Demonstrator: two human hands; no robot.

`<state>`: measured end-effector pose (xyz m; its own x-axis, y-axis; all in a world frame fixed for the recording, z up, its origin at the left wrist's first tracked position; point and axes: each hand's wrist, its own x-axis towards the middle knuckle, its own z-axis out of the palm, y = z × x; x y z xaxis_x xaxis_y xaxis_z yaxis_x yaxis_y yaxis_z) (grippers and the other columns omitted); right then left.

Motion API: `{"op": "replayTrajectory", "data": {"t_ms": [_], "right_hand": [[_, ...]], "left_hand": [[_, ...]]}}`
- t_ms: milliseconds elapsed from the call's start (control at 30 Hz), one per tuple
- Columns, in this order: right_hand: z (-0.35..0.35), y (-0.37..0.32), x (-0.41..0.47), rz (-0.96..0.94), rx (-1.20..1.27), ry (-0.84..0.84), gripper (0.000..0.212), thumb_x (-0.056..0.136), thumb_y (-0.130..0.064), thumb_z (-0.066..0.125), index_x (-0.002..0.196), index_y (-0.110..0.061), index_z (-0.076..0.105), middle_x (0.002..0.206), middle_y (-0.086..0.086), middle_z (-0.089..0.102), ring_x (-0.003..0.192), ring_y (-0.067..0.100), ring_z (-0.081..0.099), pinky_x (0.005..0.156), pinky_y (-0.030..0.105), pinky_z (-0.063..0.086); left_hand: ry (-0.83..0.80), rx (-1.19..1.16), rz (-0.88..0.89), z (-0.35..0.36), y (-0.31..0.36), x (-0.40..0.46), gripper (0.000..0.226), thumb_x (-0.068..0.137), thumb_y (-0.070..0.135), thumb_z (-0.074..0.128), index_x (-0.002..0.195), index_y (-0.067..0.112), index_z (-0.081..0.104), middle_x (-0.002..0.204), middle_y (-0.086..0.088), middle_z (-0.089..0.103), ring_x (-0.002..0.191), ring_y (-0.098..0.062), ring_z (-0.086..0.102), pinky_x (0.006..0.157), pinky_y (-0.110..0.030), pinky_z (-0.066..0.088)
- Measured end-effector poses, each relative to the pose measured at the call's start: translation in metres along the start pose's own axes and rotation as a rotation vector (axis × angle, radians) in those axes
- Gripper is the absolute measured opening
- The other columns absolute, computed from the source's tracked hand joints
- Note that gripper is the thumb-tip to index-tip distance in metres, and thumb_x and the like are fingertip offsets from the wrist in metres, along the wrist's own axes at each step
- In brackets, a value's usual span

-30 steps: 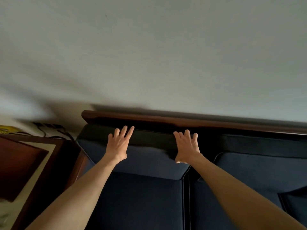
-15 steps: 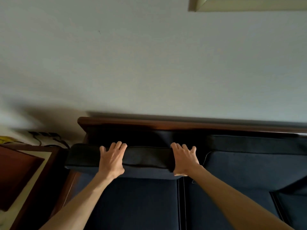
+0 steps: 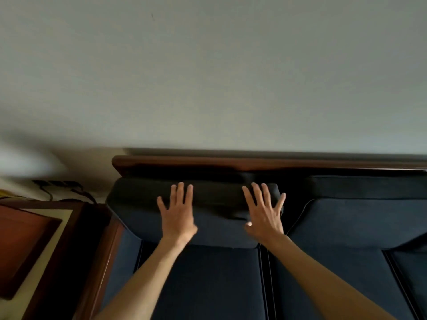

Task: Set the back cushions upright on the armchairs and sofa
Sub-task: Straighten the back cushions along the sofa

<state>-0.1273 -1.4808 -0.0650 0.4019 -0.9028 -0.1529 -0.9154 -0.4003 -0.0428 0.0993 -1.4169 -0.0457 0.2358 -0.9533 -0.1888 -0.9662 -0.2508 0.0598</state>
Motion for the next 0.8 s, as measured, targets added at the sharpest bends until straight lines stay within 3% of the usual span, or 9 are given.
{"op": "replayTrajectory", "data": {"t_ms": [100, 200, 400, 500, 567, 667, 733, 800], "right_hand": [[0.013, -0.039, -0.008, -0.056, 0.02, 0.013, 0.117, 0.072, -0.037, 0.073, 0.155, -0.031, -0.009, 0.165, 0.004, -0.007, 0.15, 0.034, -0.014, 0.111, 0.074, -0.002], [0.005, -0.056, 0.001, -0.014, 0.076, -0.054, 0.107, 0.079, -0.034, 0.066, 0.153, -0.037, -0.012, 0.164, -0.002, -0.015, 0.148, 0.03, -0.023, 0.11, 0.074, -0.004], [-0.021, -0.025, 0.036, 0.038, -0.011, -0.048, 0.09, 0.073, -0.04, 0.074, 0.145, -0.031, 0.021, 0.16, -0.002, 0.012, 0.147, 0.022, 0.011, 0.105, 0.07, 0.021], [-0.028, -0.009, 0.063, 0.056, 0.007, -0.145, 0.087, 0.064, -0.041, 0.085, 0.13, -0.022, 0.03, 0.159, 0.004, 0.012, 0.149, 0.026, 0.006, 0.108, 0.073, 0.011], [-0.028, -0.001, 0.077, 0.032, 0.028, -0.155, 0.096, 0.057, -0.04, 0.088, 0.129, -0.021, 0.029, 0.147, 0.002, 0.03, 0.144, 0.025, 0.021, 0.11, 0.075, 0.008], [-0.031, -0.006, 0.084, -0.053, -0.133, -0.082, 0.11, 0.051, -0.052, 0.085, 0.14, -0.023, 0.028, 0.132, -0.001, 0.046, 0.125, 0.025, 0.039, 0.104, 0.061, 0.025], [-0.029, -0.013, 0.083, -0.114, -0.202, 0.024, 0.102, 0.053, -0.06, 0.078, 0.138, -0.023, 0.037, 0.126, -0.002, 0.049, 0.117, 0.024, 0.041, 0.094, 0.052, 0.03], [-0.027, -0.014, 0.081, -0.114, -0.18, 0.064, 0.097, 0.055, -0.062, 0.076, 0.137, -0.024, 0.04, 0.125, -0.002, 0.049, 0.116, 0.024, 0.041, 0.093, 0.052, 0.029]], "left_hand": [[-0.036, -0.086, 0.12, 0.009, 0.027, -0.006, 0.12, 0.077, 0.032, 0.077, 0.153, 0.03, -0.016, 0.162, -0.001, -0.021, 0.147, -0.028, -0.023, 0.117, -0.063, 0.003], [-0.034, -0.076, 0.158, 0.008, 0.025, -0.002, 0.117, 0.077, 0.035, 0.076, 0.152, 0.035, -0.012, 0.163, 0.003, -0.015, 0.149, -0.024, -0.018, 0.116, -0.065, 0.005], [-0.005, 0.044, 0.055, -0.011, -0.06, 0.032, 0.106, 0.071, 0.034, 0.078, 0.151, 0.036, 0.009, 0.163, 0.004, 0.007, 0.149, -0.023, 0.011, 0.106, -0.063, 0.027], [-0.028, 0.035, 0.015, -0.022, -0.078, 0.053, 0.092, 0.064, 0.025, 0.08, 0.14, 0.032, 0.028, 0.155, 0.001, 0.024, 0.136, -0.03, 0.027, 0.099, -0.055, 0.038], [-0.035, -0.008, 0.016, -0.024, -0.079, 0.064, 0.084, 0.061, 0.021, 0.08, 0.13, 0.029, 0.034, 0.146, 0.001, 0.032, 0.127, -0.03, 0.033, 0.094, -0.051, 0.04], [-0.045, -0.043, -0.007, -0.022, -0.086, 0.067, 0.086, 0.058, 0.019, 0.083, 0.127, 0.026, 0.032, 0.136, 0.002, 0.037, 0.119, -0.028, 0.037, 0.089, -0.045, 0.04], [-0.056, -0.037, -0.043, -0.018, -0.098, 0.059, 0.105, 0.055, 0.023, 0.086, 0.139, 0.026, 0.024, 0.145, 0.002, 0.032, 0.123, -0.03, 0.037, 0.093, -0.049, 0.04], [-0.045, 0.077, -0.047, -0.012, -0.104, 0.047, 0.118, 0.058, 0.027, 0.087, 0.149, 0.028, 0.012, 0.157, 0.0, 0.02, 0.132, -0.032, 0.033, 0.1, -0.053, 0.039]]}}
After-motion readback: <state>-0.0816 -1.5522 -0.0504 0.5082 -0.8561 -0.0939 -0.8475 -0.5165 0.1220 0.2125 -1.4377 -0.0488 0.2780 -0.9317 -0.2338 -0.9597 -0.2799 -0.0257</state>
